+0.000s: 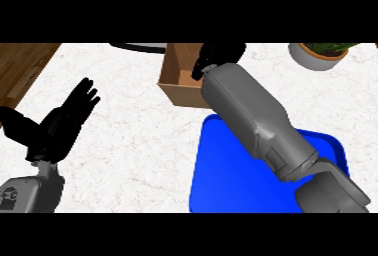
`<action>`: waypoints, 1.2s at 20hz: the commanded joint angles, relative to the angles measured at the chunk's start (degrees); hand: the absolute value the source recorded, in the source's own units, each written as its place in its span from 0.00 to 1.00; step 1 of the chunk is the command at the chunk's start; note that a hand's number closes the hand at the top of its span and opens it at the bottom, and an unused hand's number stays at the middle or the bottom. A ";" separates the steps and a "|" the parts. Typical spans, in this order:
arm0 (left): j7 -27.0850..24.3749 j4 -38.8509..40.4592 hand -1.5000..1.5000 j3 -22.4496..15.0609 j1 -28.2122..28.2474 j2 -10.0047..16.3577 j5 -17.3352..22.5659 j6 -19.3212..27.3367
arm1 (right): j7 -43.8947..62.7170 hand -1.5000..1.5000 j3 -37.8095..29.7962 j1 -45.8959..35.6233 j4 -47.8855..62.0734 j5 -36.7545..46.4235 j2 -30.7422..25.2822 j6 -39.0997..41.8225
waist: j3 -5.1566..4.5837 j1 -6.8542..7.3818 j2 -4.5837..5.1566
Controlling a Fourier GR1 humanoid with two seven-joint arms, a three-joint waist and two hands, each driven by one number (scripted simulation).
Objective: Pick the cupcake from the tray and place it in the cardboard box
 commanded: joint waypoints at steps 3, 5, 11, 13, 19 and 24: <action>-0.96 -0.45 0.50 1.30 2.44 0.75 0.33 -0.36 | 5.43 0.00 2.47 1.18 -3.17 1.14 0.58 -17.59 | 0.03 -0.95 -0.77; -1.18 0.14 0.50 1.19 1.39 0.46 -0.23 0.26 | 5.73 0.00 0.05 -0.58 -3.93 2.29 0.58 -24.54 | 0.08 -2.04 -0.71; -0.28 -0.08 0.50 2.37 2.02 0.90 -0.02 1.07 | 6.27 0.00 -0.60 2.00 -6.80 4.48 0.58 -39.98 | 0.08 -4.49 -1.68; 0.80 -1.29 0.50 2.46 3.97 1.21 1.09 0.10 | 8.04 0.00 -0.89 2.06 -6.61 4.56 0.58 -42.26 | 0.06 -4.26 -1.99; 0.00 -2.03 0.50 4.38 5.72 2.07 1.15 0.54 | 9.90 0.00 1.82 7.79 -11.25 5.90 0.59 -48.81 | 0.06 -7.07 -2.82; -3.24 -0.70 0.50 5.91 8.29 1.97 0.47 0.48 | 10.78 0.00 5.53 12.87 -17.86 8.17 0.59 -47.22 | 0.06 -9.12 -2.70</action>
